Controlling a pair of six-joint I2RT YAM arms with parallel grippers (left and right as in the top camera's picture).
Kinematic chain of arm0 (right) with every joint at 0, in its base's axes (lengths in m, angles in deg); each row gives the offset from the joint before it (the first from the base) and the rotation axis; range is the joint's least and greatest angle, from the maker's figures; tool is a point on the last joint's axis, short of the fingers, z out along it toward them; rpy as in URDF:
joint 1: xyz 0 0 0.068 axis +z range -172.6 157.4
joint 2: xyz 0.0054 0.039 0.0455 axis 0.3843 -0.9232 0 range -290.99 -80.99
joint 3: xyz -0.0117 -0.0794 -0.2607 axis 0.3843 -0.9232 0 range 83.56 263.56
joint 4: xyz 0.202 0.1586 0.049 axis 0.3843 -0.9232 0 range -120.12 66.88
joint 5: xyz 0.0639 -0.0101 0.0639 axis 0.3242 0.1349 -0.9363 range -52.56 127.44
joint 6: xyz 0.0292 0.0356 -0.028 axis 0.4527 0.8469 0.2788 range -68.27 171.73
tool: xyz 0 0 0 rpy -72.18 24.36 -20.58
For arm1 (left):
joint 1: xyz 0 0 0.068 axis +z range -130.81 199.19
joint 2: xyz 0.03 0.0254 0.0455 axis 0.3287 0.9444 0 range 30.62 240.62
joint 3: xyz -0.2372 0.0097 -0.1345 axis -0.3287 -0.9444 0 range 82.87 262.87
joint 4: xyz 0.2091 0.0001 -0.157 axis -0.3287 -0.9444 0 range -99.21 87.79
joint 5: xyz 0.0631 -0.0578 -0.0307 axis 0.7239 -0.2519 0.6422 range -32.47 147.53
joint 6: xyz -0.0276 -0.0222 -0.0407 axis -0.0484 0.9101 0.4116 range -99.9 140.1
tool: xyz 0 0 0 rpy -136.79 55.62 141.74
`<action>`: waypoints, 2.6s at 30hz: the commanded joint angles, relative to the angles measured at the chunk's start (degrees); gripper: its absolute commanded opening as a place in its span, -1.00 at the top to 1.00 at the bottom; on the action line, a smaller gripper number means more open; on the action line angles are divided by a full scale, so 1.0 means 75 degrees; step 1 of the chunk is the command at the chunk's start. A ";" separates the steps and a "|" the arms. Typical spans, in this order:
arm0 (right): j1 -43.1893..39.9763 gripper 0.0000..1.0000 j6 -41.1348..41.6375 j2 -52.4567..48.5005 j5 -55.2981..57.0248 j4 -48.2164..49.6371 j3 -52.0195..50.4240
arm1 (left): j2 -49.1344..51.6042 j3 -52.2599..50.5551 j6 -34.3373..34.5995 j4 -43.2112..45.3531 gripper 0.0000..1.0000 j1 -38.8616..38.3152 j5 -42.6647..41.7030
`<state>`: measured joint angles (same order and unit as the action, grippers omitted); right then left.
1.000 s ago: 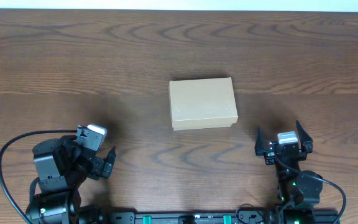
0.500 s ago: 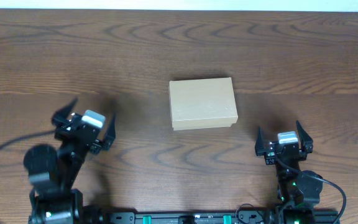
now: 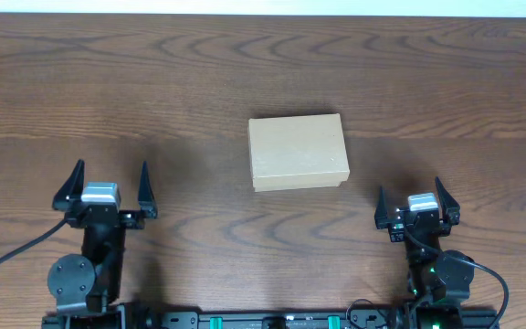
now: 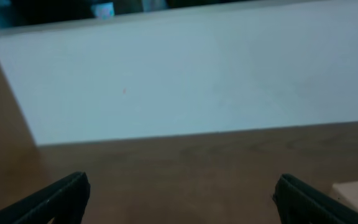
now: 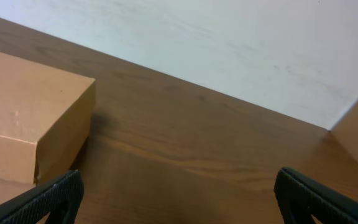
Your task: Pack container
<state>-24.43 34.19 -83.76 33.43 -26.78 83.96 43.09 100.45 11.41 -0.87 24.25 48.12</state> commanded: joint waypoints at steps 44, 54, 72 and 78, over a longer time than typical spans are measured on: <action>0.0006 -0.98 0.0105 0.0003 0.0076 -0.0055 -0.0006 | -0.1638 -0.2311 0.0673 -0.0714 -0.91 -0.0038 0.0510; 0.0006 -0.98 0.0105 0.0003 0.0076 -0.0055 -0.0006 | -0.1638 -0.2311 0.0673 -0.0699 -0.91 -0.0035 0.0484; 0.0006 -0.98 0.0105 0.0003 0.0076 -0.0055 -0.0006 | -0.1635 -0.2311 0.0673 -0.0697 -0.91 -0.0035 0.0484; 0.0006 -0.99 0.0105 0.0003 0.0076 -0.0055 -0.0006 | -0.1635 -0.2311 0.0673 -0.0699 -0.91 -0.0035 0.0484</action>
<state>-24.43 34.19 -83.76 33.43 -26.80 83.96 31.31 84.52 15.83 -4.17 24.25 52.16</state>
